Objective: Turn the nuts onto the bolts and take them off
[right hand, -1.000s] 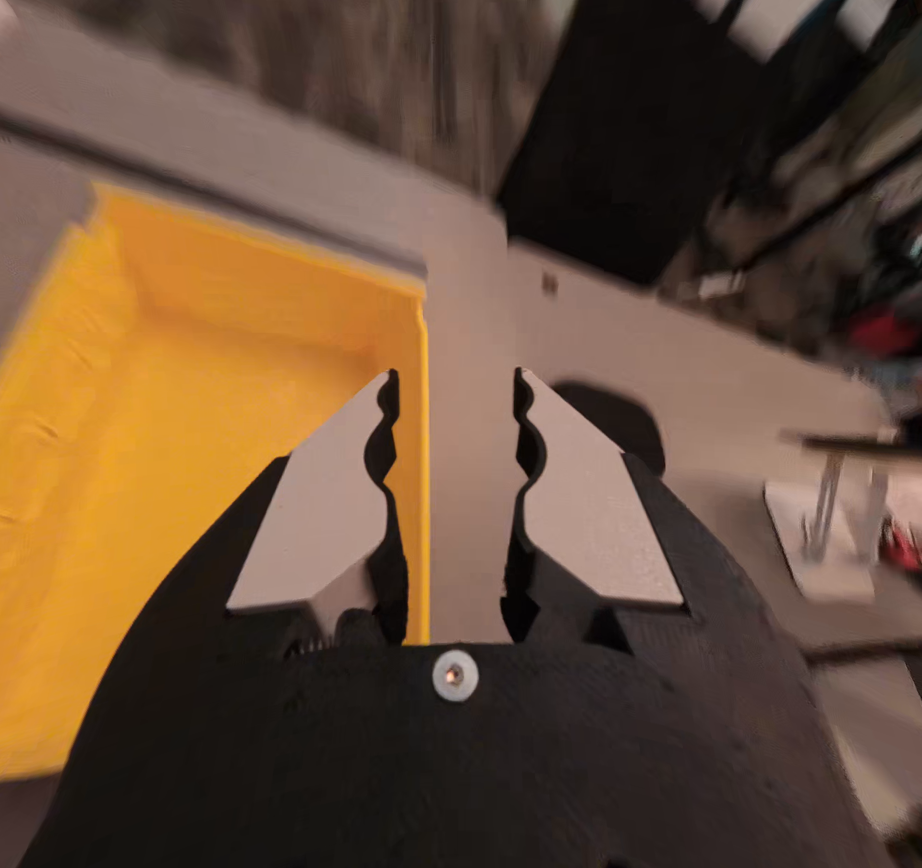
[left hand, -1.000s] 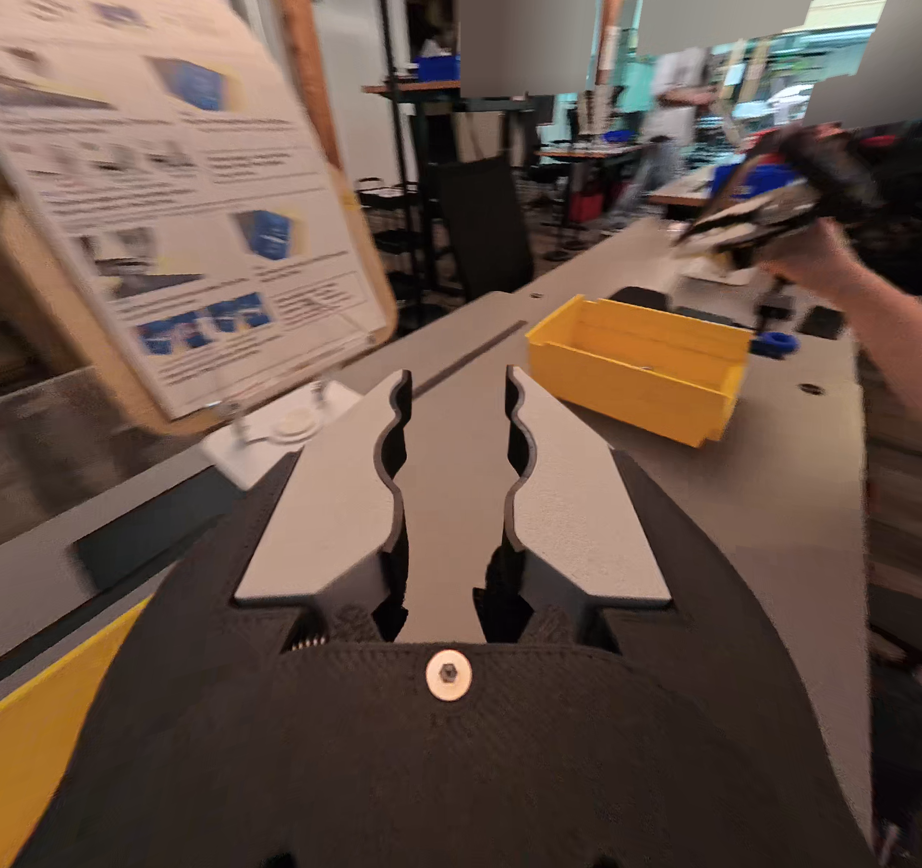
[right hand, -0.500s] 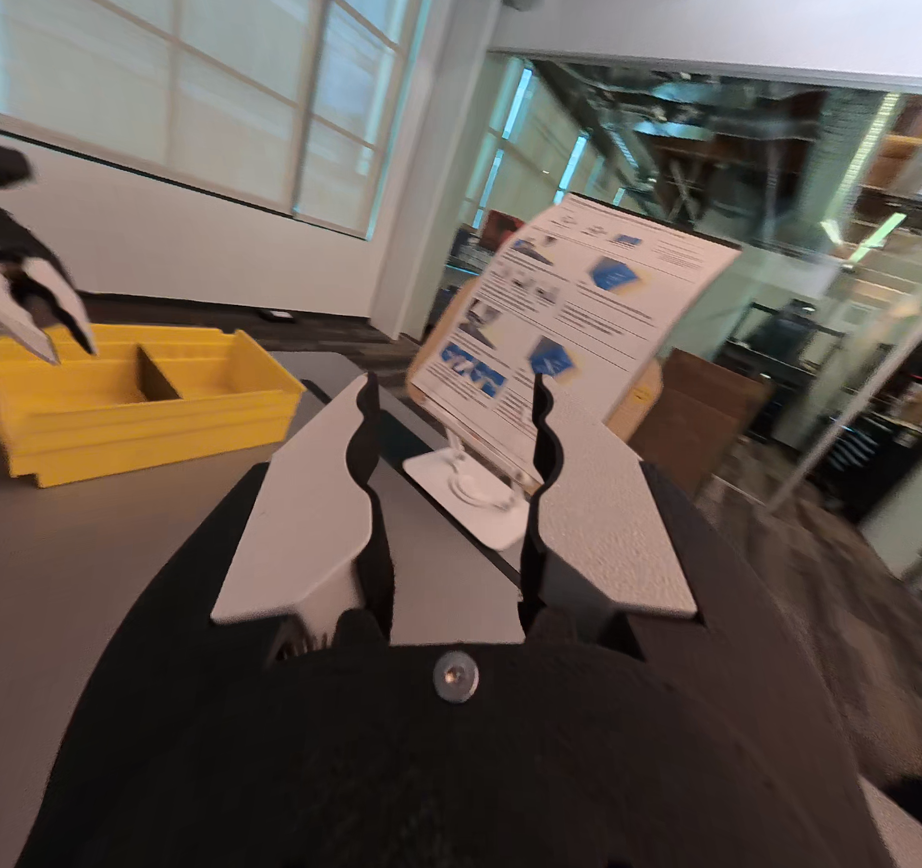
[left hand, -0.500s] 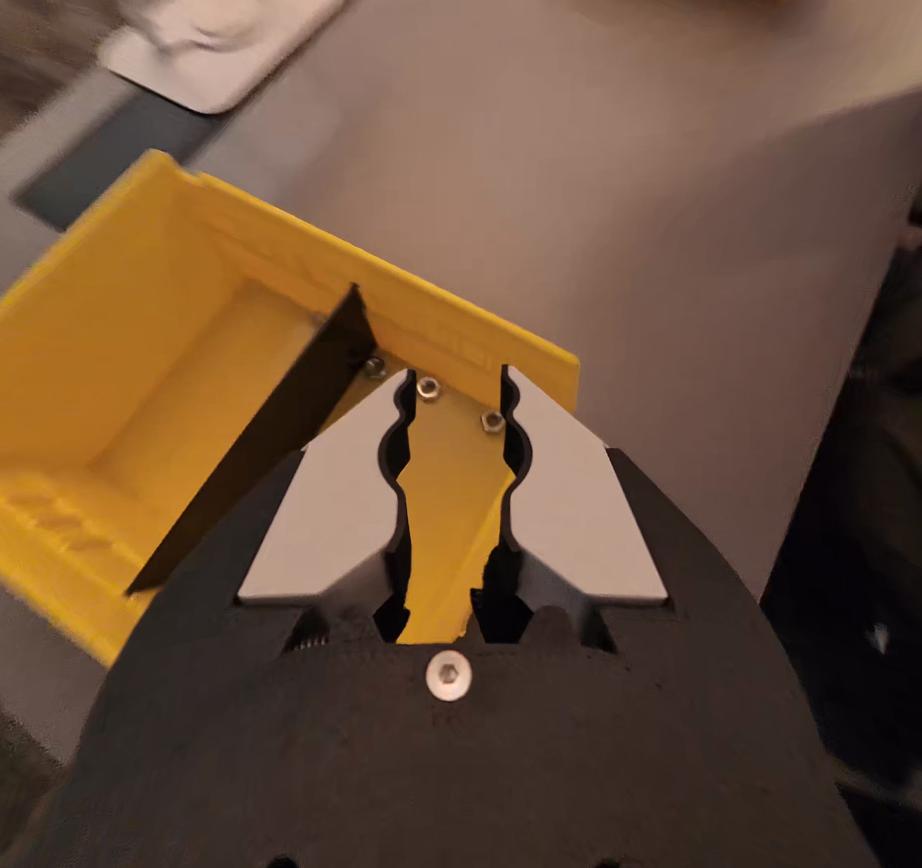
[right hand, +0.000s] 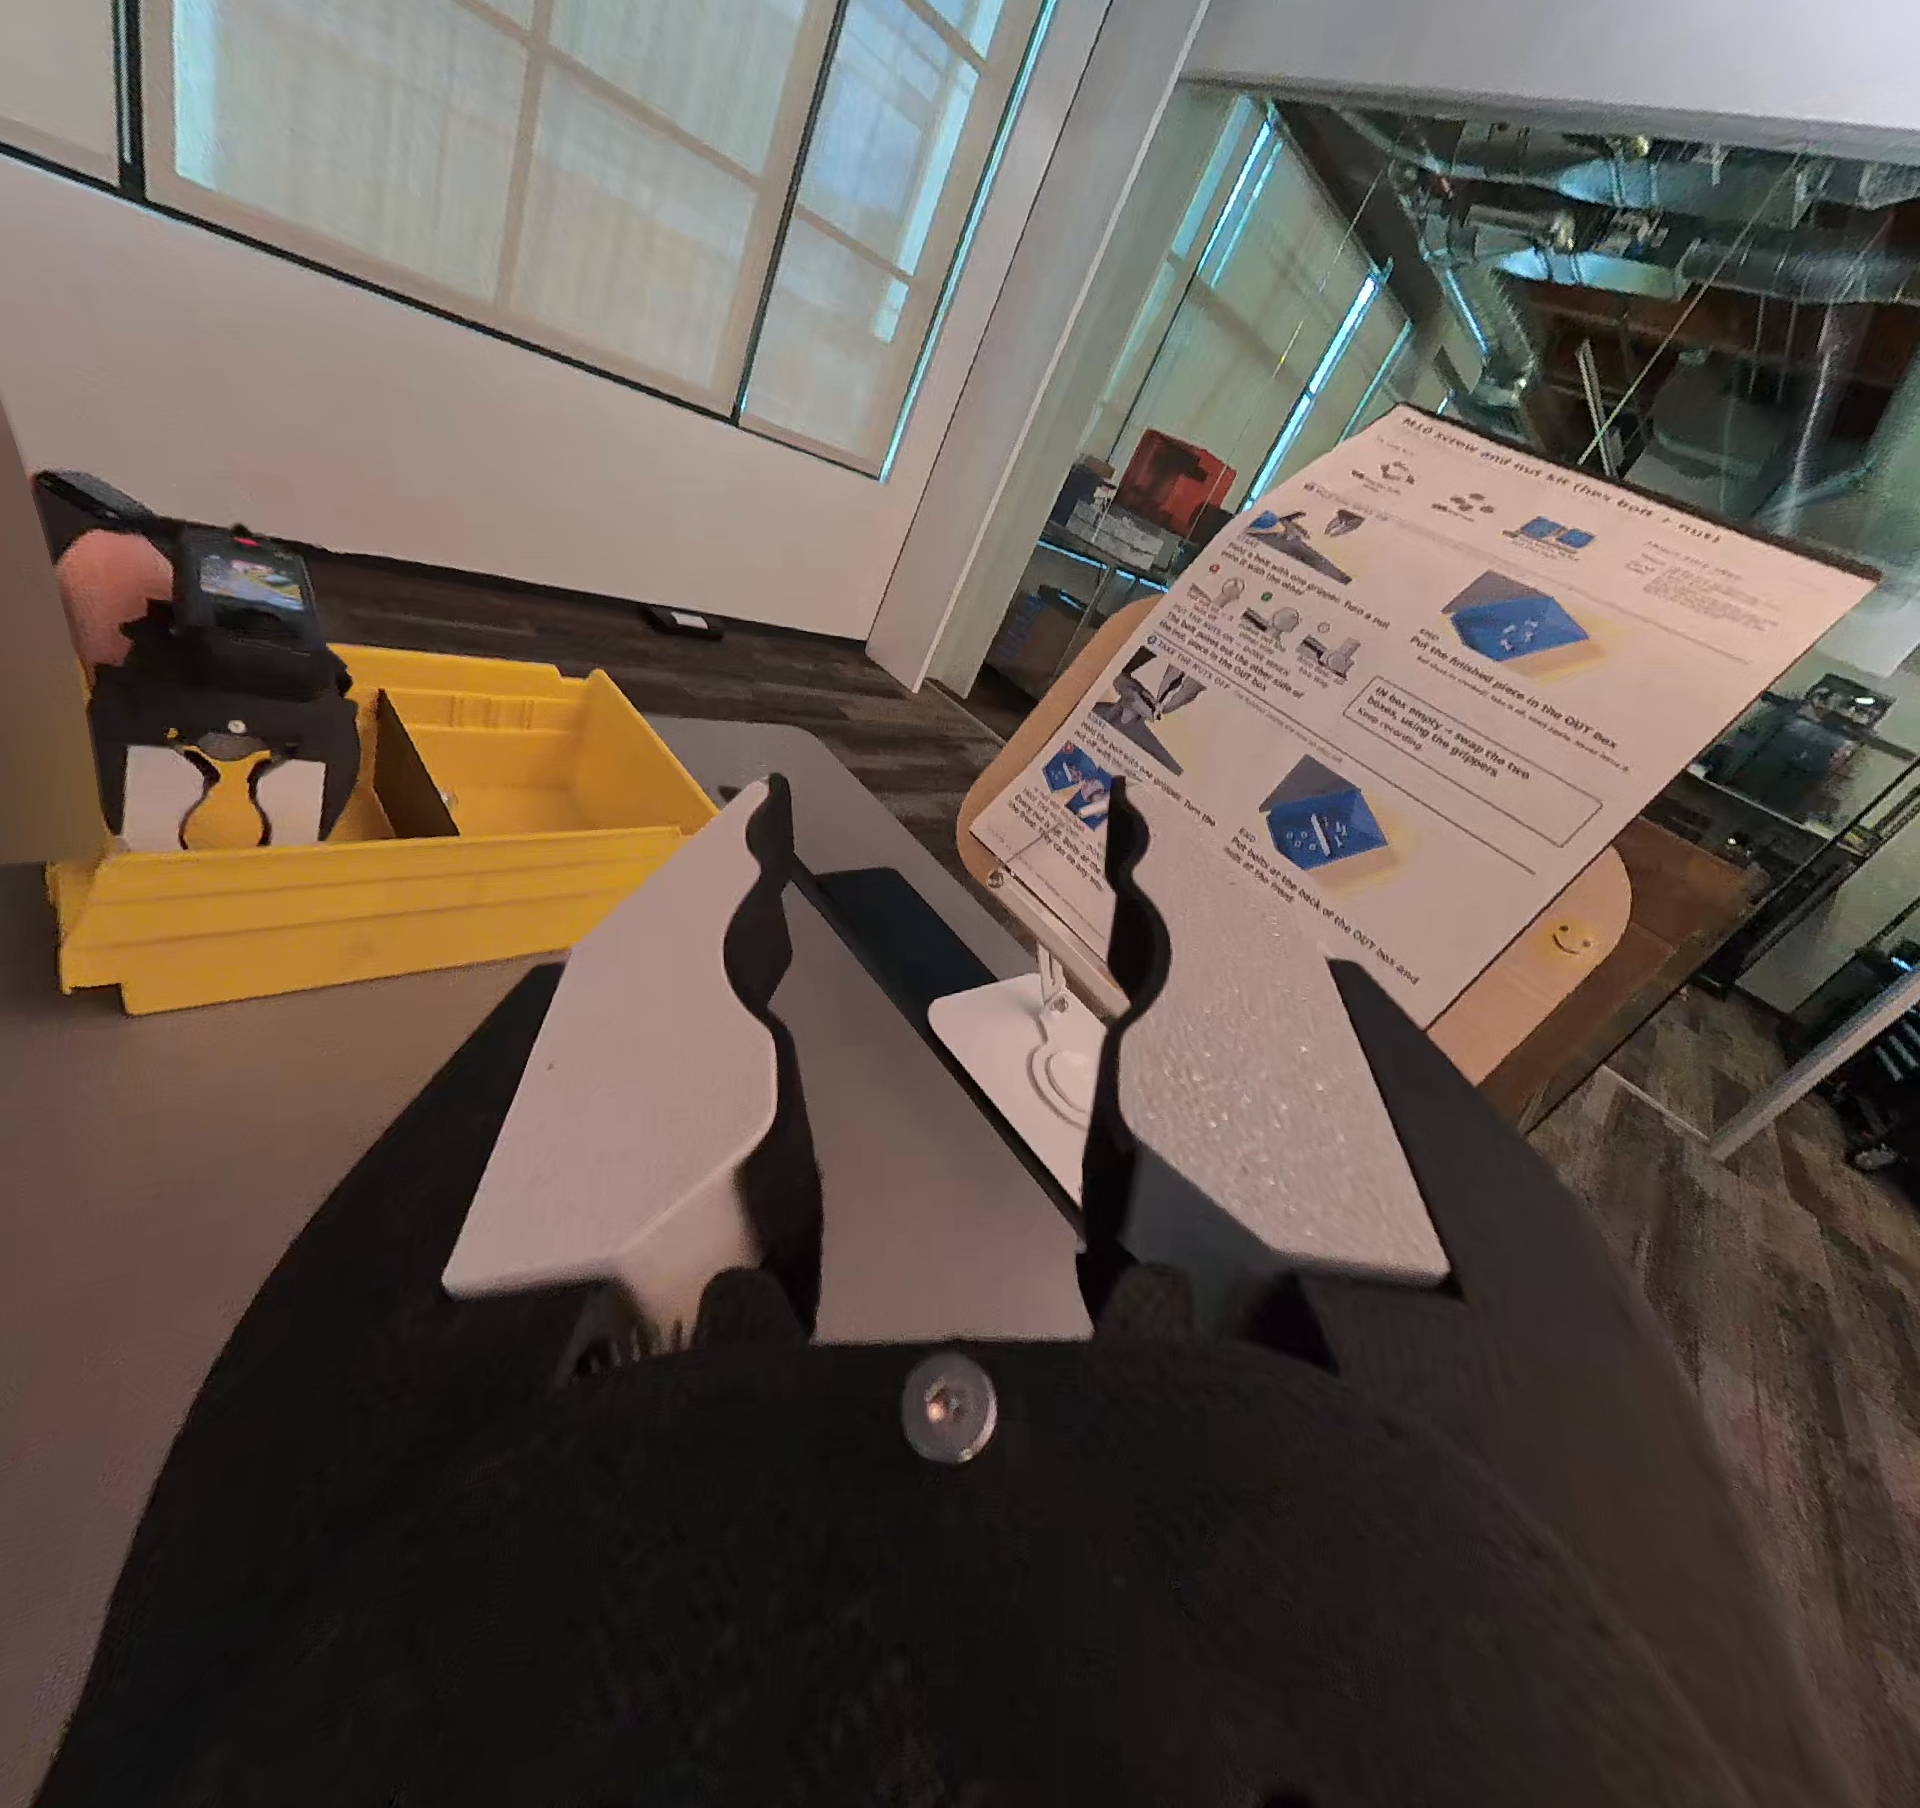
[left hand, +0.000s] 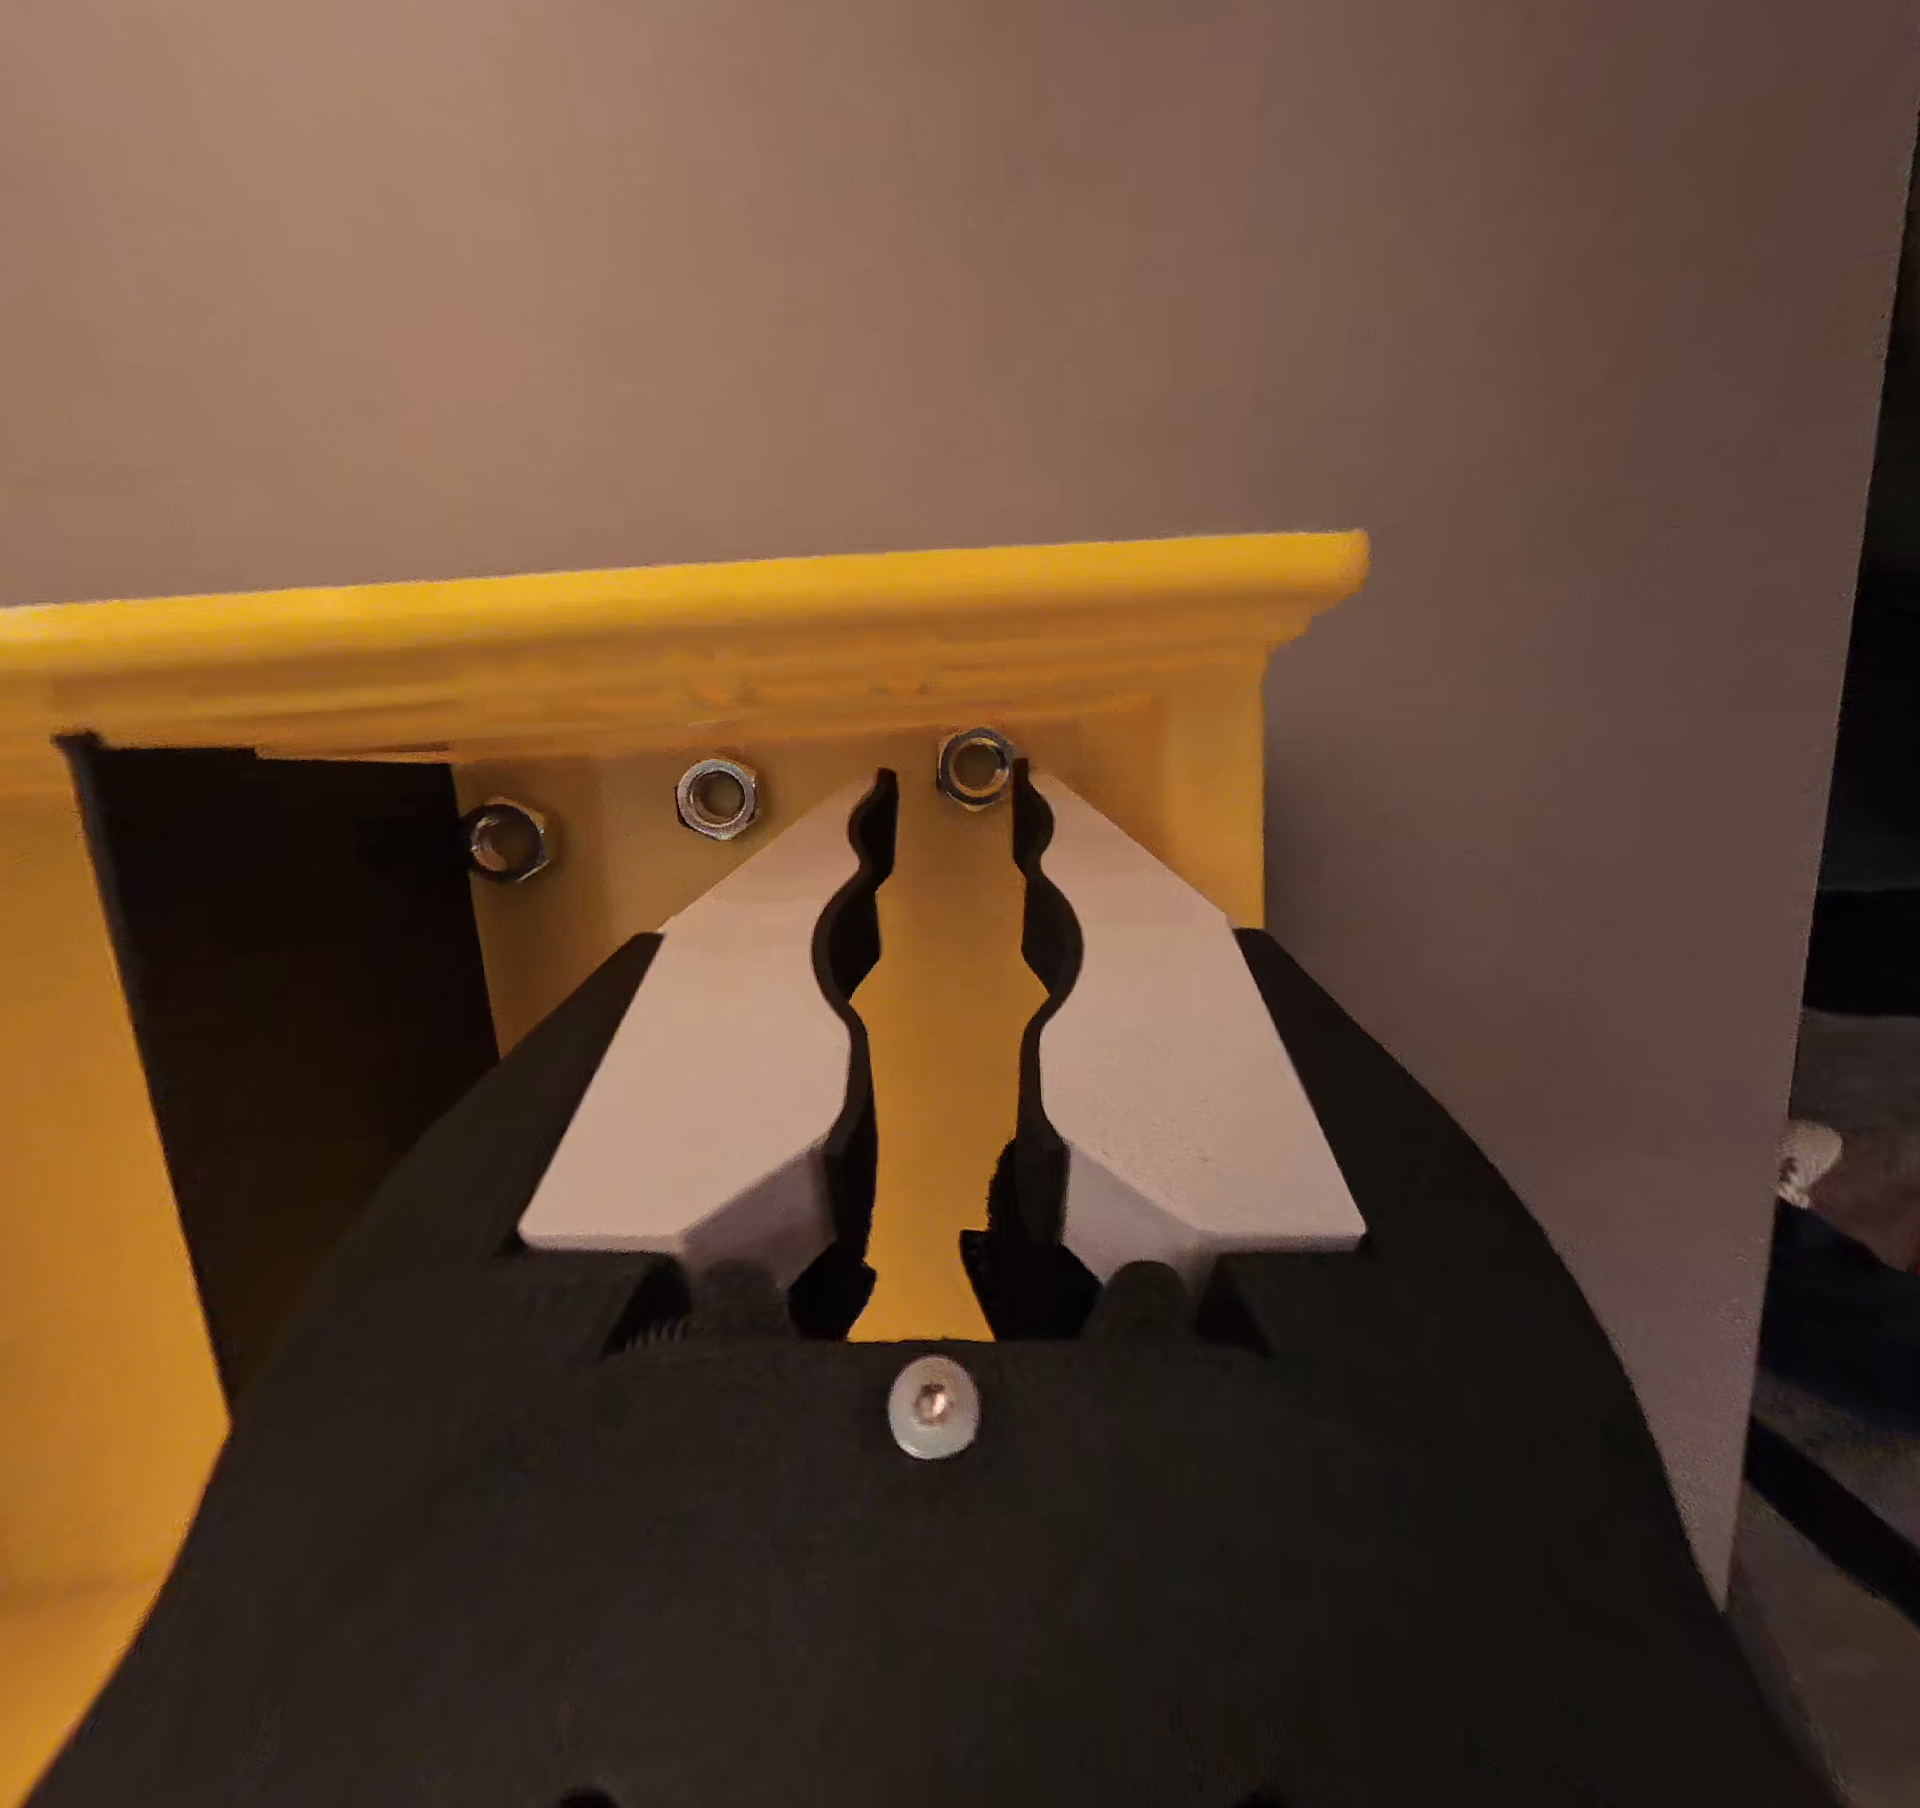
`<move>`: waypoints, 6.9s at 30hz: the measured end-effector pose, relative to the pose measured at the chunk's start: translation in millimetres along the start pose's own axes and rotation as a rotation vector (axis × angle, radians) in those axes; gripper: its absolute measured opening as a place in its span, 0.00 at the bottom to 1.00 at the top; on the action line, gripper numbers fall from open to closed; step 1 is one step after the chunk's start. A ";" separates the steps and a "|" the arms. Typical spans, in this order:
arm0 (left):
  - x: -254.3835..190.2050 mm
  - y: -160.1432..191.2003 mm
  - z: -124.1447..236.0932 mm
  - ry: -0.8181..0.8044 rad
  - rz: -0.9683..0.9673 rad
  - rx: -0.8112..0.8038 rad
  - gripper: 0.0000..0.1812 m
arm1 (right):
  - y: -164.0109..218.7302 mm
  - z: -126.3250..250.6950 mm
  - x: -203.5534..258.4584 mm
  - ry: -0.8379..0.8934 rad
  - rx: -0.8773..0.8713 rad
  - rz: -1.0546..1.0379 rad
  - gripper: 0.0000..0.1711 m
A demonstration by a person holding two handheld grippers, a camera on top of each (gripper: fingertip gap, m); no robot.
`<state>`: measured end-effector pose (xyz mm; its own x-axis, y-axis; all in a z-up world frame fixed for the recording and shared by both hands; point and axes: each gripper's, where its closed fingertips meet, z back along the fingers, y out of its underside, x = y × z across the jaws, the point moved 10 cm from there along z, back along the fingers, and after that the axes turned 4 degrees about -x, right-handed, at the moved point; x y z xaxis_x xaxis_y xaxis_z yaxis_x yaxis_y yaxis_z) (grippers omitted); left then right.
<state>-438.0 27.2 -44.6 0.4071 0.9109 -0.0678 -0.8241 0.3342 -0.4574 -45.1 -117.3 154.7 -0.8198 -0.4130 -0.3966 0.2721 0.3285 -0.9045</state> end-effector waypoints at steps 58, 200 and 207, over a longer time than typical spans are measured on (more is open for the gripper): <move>71.4 -281.4 -122.1 -0.078 -0.046 -0.061 0.11 | 23.9 117.9 -61.0 0.037 0.421 -0.005 0.36; 1.7 -279.7 24.0 -0.266 0.100 -0.866 0.07 | 22.4 -5.2 24.3 -0.505 0.293 -0.471 0.05; 6.8 -276.7 16.6 -0.202 0.103 -0.849 0.06 | 25.6 -8.8 25.8 -0.504 0.337 -0.483 0.05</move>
<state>-213.7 -55.0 96.2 0.2031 0.9789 -0.0241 -0.2485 0.0278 -0.9682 -63.8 -112.0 122.7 -0.5804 -0.8077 0.1033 0.1472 -0.2289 -0.9623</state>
